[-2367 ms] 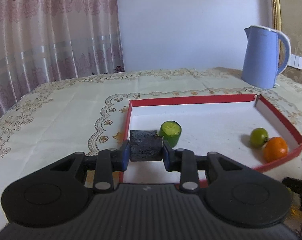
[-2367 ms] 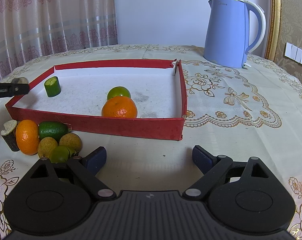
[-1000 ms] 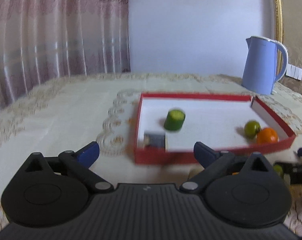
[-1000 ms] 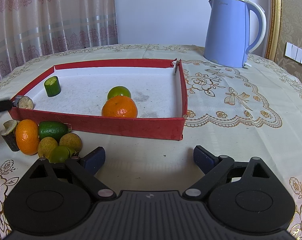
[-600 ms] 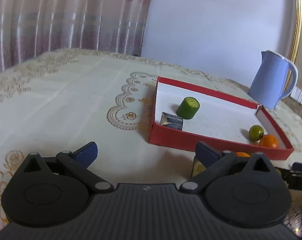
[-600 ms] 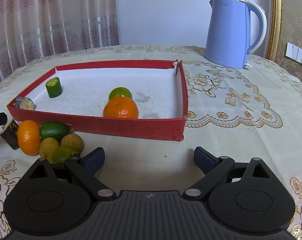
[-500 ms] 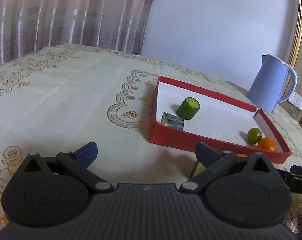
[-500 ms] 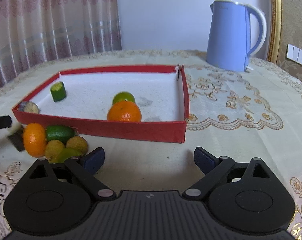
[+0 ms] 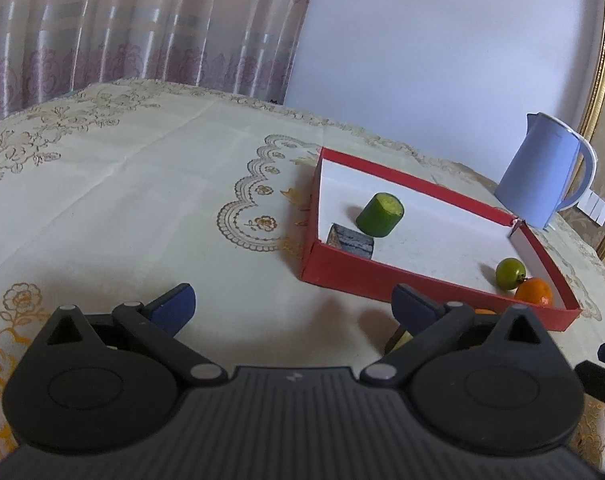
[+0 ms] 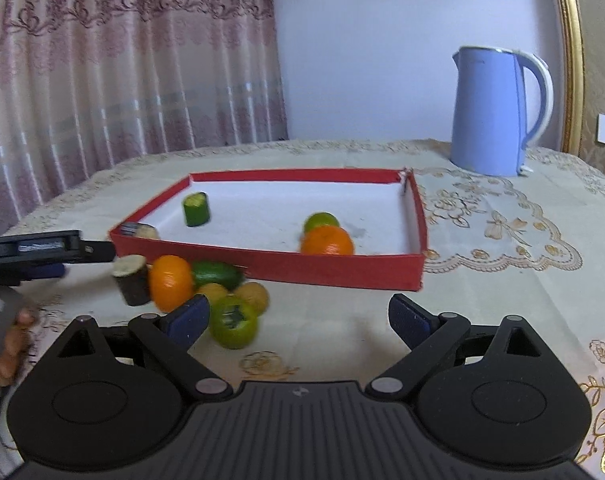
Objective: Organize fruits
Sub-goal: 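Move the right gripper toward the large green tomato beside the tray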
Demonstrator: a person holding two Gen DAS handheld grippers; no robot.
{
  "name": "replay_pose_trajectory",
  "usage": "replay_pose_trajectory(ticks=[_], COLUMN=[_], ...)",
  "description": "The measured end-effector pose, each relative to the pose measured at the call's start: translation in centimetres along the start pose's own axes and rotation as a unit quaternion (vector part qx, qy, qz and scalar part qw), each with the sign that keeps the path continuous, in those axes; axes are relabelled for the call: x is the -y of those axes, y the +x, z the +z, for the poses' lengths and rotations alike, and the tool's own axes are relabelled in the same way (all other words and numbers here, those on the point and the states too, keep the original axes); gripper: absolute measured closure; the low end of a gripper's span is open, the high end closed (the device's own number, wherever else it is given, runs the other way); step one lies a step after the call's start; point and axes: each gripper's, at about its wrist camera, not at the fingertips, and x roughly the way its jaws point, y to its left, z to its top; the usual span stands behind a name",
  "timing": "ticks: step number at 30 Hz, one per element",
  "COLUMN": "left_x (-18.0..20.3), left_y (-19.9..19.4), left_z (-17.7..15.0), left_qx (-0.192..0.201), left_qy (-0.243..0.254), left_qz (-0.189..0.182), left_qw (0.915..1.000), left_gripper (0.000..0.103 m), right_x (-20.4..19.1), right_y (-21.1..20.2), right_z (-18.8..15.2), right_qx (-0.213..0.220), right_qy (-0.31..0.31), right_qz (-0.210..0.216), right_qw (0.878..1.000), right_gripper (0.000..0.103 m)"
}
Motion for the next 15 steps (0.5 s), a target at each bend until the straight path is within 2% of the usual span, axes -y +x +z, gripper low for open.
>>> replay_pose_trajectory(ticks=[8,11,13,15], left_x=[0.0,0.0,0.1,0.2], left_y=[0.3,0.3,0.2,0.3], left_z=[0.0,0.0,-0.1,-0.1], left_qx=[-0.007,-0.005,-0.005,-0.006], left_qy=[0.000,0.000,0.003,0.007], left_qz=[0.000,-0.005,-0.011,-0.013], left_qw=[1.0000,1.0000,0.9999,0.9999], left_gripper=[0.000,0.000,0.000,0.000], right_x=[-2.4,-2.8,-2.8,-2.4], right_y=[1.4,2.2,2.7,3.3], right_z=[0.1,0.2,0.0,-0.1], right_qx=[0.000,-0.013,-0.026,-0.045], right_qy=[-0.042,-0.057,-0.060,-0.050], right_qz=[-0.001,-0.004,-0.001,0.007], right_qw=[0.999,0.998,0.998,0.998], right_gripper=[0.010,0.026,0.043,0.049])
